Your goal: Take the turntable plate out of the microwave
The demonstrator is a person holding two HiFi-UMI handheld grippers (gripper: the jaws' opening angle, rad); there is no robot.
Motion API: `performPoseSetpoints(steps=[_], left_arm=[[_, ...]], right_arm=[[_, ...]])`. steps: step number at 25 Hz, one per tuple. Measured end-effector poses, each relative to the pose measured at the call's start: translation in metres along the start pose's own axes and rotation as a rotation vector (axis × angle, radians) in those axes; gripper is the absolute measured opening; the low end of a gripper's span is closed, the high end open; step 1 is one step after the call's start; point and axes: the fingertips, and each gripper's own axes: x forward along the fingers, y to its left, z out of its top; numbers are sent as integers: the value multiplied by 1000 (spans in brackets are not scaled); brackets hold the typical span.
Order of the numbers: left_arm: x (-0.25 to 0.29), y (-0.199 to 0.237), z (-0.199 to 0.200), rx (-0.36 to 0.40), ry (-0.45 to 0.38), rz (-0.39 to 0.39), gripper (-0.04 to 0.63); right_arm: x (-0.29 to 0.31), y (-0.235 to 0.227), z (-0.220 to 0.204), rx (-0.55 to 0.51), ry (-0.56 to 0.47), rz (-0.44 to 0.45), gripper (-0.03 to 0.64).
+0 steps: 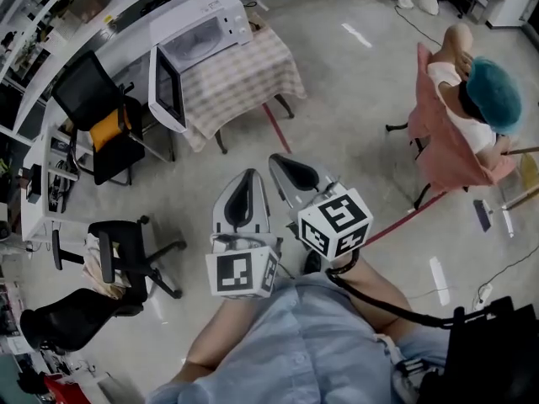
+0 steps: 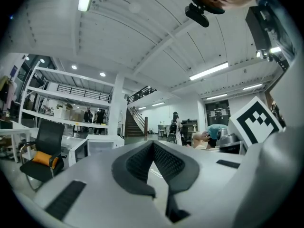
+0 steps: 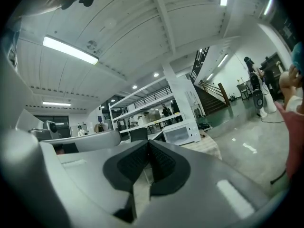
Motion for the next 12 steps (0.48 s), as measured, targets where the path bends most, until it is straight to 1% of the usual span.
performPoseSetpoints(steps=[7, 12], left_arm=[[21, -2, 3, 5, 10, -18, 8], [36, 15, -6, -7, 16, -26, 8]], right_arm=[[5, -10, 11, 2, 1, 4, 2], [25, -20, 6, 7, 7, -18, 2]])
